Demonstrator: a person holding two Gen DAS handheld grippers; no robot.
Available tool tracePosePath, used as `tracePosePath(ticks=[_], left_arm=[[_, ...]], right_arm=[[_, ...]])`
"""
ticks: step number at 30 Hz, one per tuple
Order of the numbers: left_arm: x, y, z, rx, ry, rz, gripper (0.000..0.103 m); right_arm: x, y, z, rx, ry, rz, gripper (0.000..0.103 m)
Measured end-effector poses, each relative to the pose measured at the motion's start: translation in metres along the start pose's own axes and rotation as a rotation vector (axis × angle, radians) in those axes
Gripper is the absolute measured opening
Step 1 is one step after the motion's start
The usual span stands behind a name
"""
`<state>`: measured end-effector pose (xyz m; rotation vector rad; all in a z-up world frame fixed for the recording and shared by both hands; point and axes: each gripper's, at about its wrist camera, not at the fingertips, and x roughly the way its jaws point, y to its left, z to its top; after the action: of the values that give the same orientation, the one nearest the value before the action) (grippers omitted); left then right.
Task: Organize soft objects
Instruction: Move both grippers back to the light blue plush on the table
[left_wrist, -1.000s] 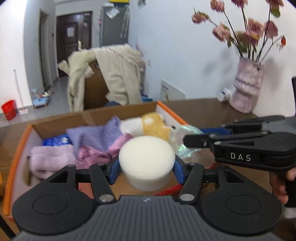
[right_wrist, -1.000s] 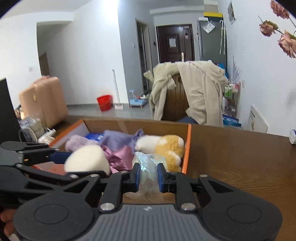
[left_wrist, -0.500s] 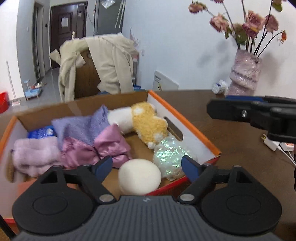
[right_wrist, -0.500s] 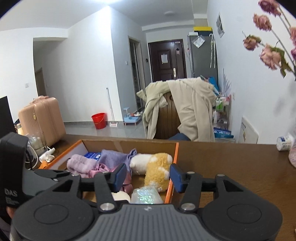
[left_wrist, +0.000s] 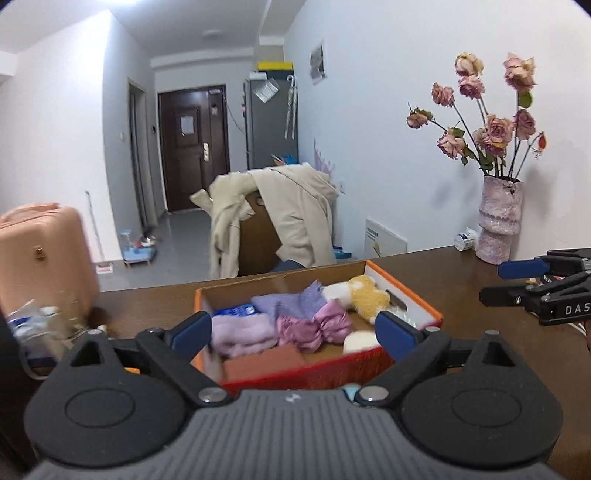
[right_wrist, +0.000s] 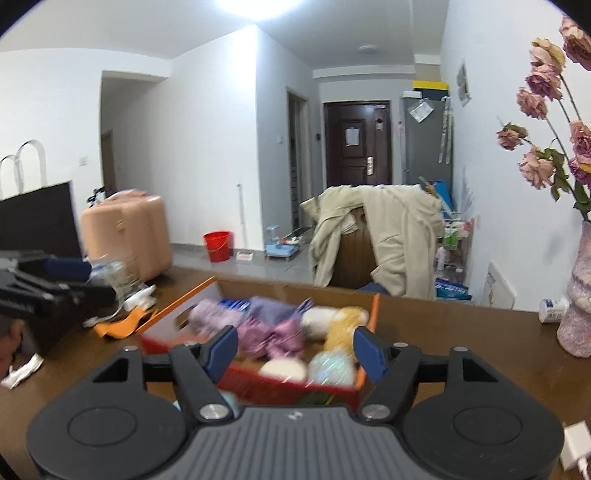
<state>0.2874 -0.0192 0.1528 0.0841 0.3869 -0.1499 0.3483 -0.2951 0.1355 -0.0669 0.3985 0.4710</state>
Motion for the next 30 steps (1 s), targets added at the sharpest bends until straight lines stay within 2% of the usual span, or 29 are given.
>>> tracePosePath(ticks=[5, 11, 14, 19, 23, 30], left_arm=[[-0.047, 0.003, -0.046, -0.037, 0.002, 0.028, 0.098], [-0.082, 0.004, -0.116, -0.122, 0.083, 0.032, 0.098], [-0.087, 0.007, -0.136, -0.166, 0.123, 0.030, 0.098], [-0.092, 0.015, -0.143, -0.174, 0.121, 0.040, 0.098], [-0.089, 0.014, -0.144, -0.178, 0.115, 0.033, 0.098], [-0.059, 0.018, -0.136, -0.190, 0.140, 0.009, 0.097]], right_arm=[[-0.026, 0.033, -0.042, -0.008, -0.025, 0.054, 0.073], [-0.046, 0.063, -0.098, 0.079, 0.029, 0.067, 0.073], [-0.051, 0.077, -0.124, 0.122, 0.073, 0.083, 0.073], [-0.056, 0.089, -0.143, 0.127, 0.126, 0.069, 0.073], [-0.057, 0.091, -0.139, 0.135, 0.118, 0.057, 0.073], [-0.040, 0.082, -0.133, 0.154, 0.141, 0.052, 0.073]])
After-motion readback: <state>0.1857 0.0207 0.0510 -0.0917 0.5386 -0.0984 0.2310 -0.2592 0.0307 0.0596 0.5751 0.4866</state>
